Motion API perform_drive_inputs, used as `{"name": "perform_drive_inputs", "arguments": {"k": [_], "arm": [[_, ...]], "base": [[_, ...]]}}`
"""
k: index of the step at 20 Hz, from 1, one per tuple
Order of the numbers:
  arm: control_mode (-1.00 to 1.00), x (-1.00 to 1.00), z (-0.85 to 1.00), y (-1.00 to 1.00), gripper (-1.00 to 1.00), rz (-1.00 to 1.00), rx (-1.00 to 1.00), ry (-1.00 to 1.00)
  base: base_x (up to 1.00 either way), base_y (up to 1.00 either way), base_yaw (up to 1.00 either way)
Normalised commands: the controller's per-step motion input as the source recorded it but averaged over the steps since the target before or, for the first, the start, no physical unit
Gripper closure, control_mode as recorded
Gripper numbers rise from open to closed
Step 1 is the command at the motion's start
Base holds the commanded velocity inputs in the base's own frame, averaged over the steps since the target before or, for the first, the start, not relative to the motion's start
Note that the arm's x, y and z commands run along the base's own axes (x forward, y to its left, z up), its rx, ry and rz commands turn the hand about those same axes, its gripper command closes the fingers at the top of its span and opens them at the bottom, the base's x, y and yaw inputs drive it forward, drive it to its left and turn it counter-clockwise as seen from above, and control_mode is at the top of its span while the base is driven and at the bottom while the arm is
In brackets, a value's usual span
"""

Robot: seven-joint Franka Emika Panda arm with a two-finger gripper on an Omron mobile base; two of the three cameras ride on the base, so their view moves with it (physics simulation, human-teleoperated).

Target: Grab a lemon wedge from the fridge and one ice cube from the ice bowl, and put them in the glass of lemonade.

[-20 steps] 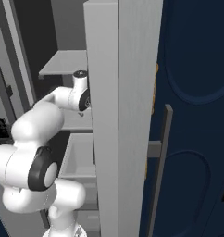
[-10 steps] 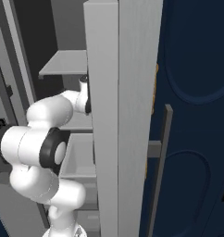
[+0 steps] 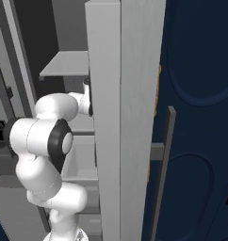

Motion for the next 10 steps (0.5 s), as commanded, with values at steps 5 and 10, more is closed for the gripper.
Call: {"name": "perform_drive_inputs", "arguments": {"k": [5,10], "arm": [[-1.0,0.18,-0.22,0.0,-1.0,0.0,0.0,0.0],[-1.0,0.12,-0.06,0.0,-1.0,0.0,0.0,0.0]], "base": [[0.0,0.0,0.0],[0.0,0.0,0.0]]}}
